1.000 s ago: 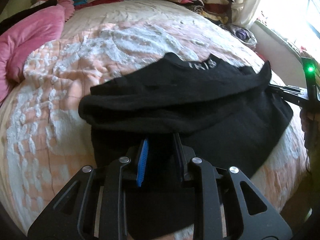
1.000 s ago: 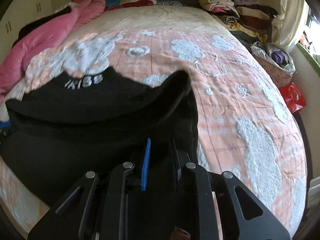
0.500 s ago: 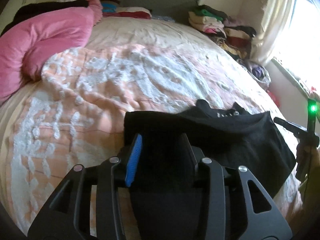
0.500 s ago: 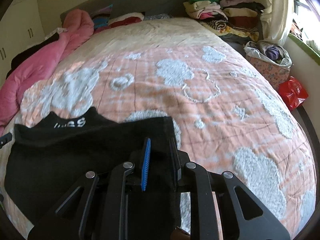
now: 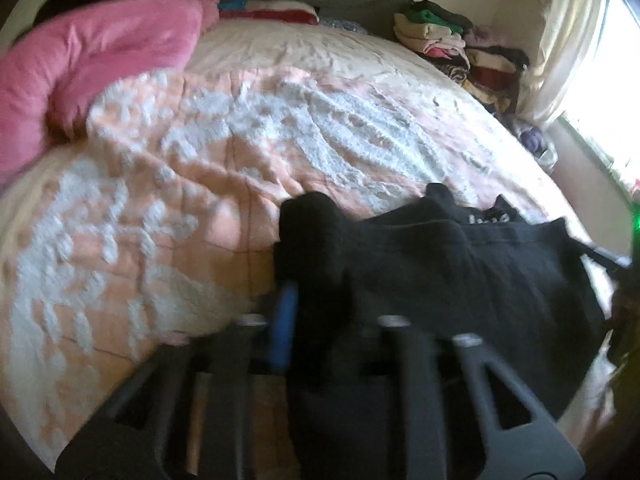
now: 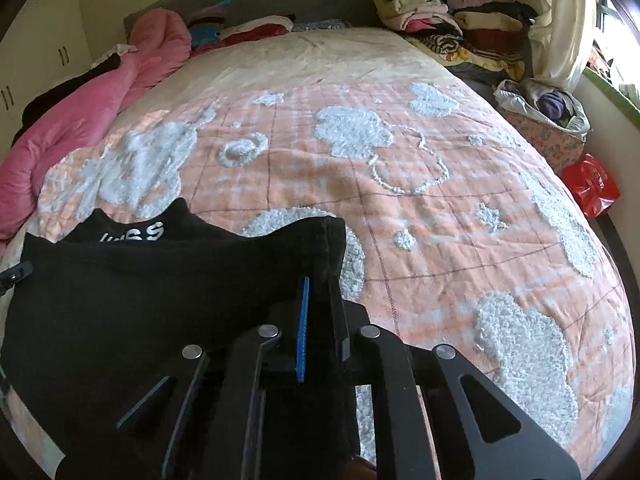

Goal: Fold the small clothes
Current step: 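Lower the held hem onto the folded sleeves near the collar with both tools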

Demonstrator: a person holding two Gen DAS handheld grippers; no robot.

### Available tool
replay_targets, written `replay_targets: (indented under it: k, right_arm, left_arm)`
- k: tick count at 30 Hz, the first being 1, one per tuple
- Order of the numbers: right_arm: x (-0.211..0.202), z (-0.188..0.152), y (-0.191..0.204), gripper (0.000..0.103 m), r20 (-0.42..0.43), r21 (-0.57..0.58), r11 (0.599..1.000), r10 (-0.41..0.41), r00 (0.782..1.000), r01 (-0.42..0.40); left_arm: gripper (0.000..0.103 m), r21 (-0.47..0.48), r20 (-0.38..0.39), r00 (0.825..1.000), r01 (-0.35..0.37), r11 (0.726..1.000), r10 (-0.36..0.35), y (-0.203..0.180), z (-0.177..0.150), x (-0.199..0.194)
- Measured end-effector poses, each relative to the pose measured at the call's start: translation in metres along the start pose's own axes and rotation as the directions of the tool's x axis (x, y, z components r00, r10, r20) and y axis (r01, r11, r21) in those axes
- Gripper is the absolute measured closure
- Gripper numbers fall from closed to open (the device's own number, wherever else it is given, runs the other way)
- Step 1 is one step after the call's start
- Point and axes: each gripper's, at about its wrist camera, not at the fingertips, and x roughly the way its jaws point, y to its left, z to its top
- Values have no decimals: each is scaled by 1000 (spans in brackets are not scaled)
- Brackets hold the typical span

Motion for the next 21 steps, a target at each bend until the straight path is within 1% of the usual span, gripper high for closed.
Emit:
replay_targets:
  k: [2, 4, 6, 8, 11, 14, 18, 21]
  right_arm:
    - [-8, 1, 0, 96, 22, 10, 1000, 16, 1000, -17]
    - [-19, 3, -2, 96, 46, 19, 999, 31, 998, -31]
    - [-28, 7, -7, 96, 79, 33, 999, 36, 996, -38]
    - [-30, 10, -13, 96, 100, 54, 998, 31, 994, -36]
    - [-21, 9, -16, 96, 94, 64, 998, 13, 995, -20]
    - [-10, 4, -14, 96, 63, 55, 998, -3, 998, 0]
    - [-6, 2, -14, 96, 54, 59, 998, -15, 998, 12]
    - [-5, 0, -16, 96, 46, 68, 998, -18, 999, 15]
  left_arm:
    - [99, -4, 14, 1000, 18, 1000, -18, 2, 4, -5]
    - [99, -10, 57, 998, 34, 999, -33, 5, 10, -19]
    - [99, 1, 97, 995, 31, 1000, -31, 5, 15, -31]
    - [99, 0, 112, 993, 25, 1000, -25, 6, 19, -34]
    - [99, -8, 99, 995, 5, 1000, -4, 8, 18, -26]
    - [99, 7, 55, 998, -25, 1000, 25, 7, 12, -11]
    - [99, 11, 21, 999, -39, 999, 39, 8, 5, 0]
    - [94, 8, 18, 999, -40, 999, 40, 8, 4, -1]
